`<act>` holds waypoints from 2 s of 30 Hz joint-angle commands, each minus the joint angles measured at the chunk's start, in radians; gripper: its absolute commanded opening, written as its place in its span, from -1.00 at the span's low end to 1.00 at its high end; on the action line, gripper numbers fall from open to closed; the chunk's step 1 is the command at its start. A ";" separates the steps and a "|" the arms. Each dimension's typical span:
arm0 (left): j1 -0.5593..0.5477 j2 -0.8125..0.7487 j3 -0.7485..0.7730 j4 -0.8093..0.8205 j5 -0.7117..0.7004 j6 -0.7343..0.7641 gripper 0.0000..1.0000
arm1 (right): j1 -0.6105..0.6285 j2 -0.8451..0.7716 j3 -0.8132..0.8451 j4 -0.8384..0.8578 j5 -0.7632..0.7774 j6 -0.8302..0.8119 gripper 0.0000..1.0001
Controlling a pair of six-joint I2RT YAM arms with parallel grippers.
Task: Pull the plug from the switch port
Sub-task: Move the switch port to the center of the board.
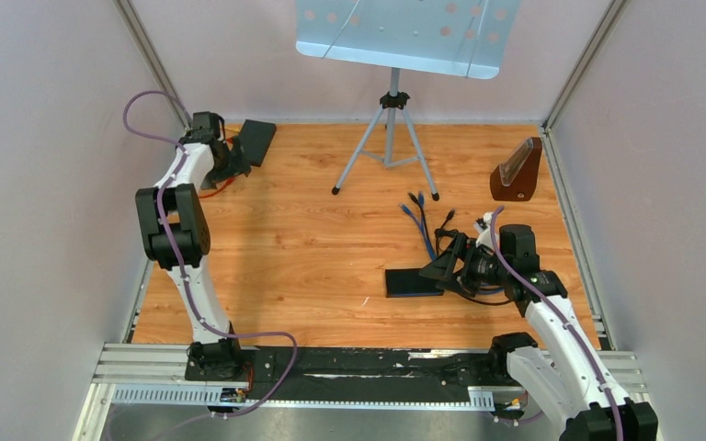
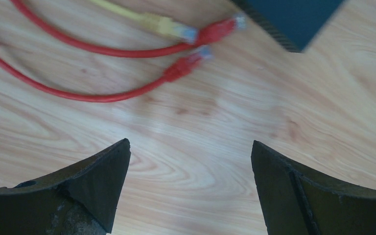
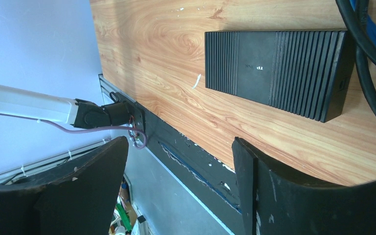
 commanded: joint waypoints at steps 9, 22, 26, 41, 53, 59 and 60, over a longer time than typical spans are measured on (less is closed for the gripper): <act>0.091 0.149 0.095 -0.012 0.083 -0.035 1.00 | 0.005 0.048 -0.015 0.029 -0.018 -0.027 0.55; 0.129 0.094 0.001 0.093 0.216 -0.018 0.96 | 0.004 0.033 -0.035 0.032 -0.021 -0.017 0.56; 0.131 0.044 0.004 0.120 0.189 0.008 0.99 | 0.004 0.024 -0.047 0.042 -0.021 -0.006 0.56; 0.132 0.117 0.001 0.138 0.145 0.015 1.00 | 0.005 0.053 -0.065 0.073 -0.031 -0.009 0.56; 0.132 0.171 -0.014 0.047 0.088 0.021 0.99 | 0.004 0.042 -0.079 0.073 -0.033 -0.002 0.57; 0.132 0.002 -0.140 0.214 0.191 0.065 0.98 | 0.005 0.040 -0.082 0.074 -0.033 -0.006 0.57; 0.132 -0.012 -0.150 0.242 0.193 0.066 0.99 | 0.004 0.042 -0.082 0.076 -0.032 -0.007 0.57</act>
